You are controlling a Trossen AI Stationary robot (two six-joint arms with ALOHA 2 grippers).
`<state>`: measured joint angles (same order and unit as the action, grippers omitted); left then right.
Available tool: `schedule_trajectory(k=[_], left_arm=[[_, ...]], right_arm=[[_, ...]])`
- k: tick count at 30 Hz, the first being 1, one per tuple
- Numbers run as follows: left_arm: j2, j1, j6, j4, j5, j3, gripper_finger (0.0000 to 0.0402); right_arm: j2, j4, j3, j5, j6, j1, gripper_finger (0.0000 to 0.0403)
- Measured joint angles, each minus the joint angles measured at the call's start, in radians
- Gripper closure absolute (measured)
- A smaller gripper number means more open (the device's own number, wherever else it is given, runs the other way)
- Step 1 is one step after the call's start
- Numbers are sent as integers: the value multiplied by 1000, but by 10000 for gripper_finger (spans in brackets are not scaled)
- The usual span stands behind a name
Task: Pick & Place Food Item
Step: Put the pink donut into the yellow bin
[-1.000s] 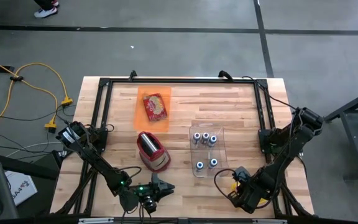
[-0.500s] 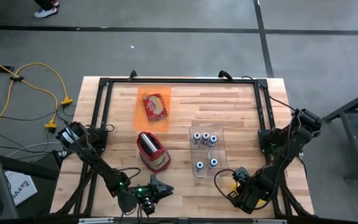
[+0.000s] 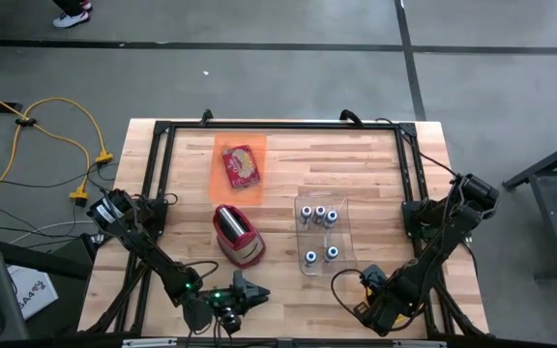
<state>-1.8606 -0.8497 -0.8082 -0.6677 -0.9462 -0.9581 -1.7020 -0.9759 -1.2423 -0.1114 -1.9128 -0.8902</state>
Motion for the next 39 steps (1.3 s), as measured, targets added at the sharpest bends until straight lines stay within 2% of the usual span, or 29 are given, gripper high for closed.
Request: schedule_trajectory(k=[20,31,39], left_arm=[[0,0,0,0,0,0,265],[0,0,-3,0,0,0,265],[0,0,-4,0,0,0,265]], right_arm=[[0,26,0,-11,10,0,346],[1,23,0,17,7,2,241],[13,2,0,28,26,9,216]])
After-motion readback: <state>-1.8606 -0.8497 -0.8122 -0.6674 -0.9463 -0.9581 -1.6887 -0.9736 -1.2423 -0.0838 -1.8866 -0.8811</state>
